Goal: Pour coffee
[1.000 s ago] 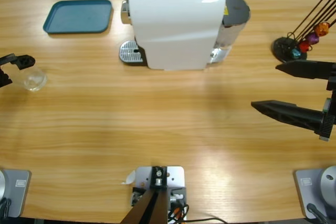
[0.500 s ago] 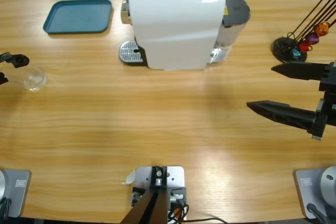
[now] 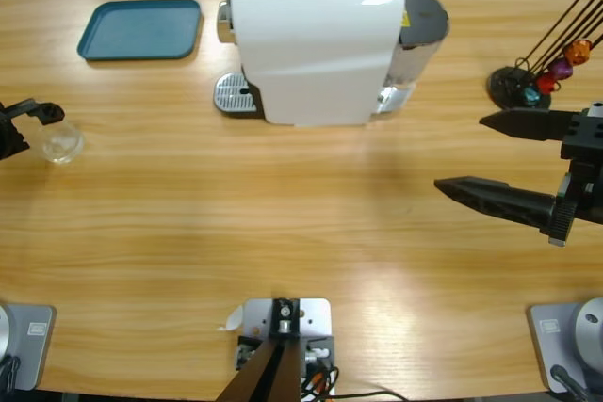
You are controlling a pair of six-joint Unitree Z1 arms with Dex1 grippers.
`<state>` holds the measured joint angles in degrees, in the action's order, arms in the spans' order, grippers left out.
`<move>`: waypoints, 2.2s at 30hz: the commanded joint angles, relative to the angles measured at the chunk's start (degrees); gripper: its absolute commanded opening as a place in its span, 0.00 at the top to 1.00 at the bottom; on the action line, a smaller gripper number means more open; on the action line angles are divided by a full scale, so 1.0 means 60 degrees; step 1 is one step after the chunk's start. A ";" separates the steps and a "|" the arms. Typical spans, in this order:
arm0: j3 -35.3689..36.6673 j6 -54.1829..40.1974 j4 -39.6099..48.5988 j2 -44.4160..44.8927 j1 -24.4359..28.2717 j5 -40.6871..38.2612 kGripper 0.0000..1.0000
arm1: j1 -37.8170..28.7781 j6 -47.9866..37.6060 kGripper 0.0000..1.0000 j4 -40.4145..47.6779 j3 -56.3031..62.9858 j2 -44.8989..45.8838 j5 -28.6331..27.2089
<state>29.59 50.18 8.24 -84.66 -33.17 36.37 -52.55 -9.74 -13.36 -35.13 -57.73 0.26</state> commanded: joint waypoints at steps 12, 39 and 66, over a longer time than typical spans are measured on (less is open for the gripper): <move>-0.0927 -0.0086 -0.1567 -0.0951 0.0079 -0.0188 0.81 | -0.0045 -0.0222 0.00 0.0378 0.0568 -0.0308 0.0159; -0.1197 -0.5061 -0.3313 0.0765 -0.0653 -0.1911 0.85 | -0.0045 -0.0237 0.00 0.0704 0.0761 -0.0308 0.0177; -0.0007 -1.0370 -0.6662 -0.2211 0.0384 -0.7726 0.85 | -0.0045 0.0363 0.00 -0.2443 -0.0678 0.1523 -0.0799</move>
<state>26.02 -8.36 -30.94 -93.40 -33.02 -7.58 -52.55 -8.29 -24.28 -39.43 -53.04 -2.70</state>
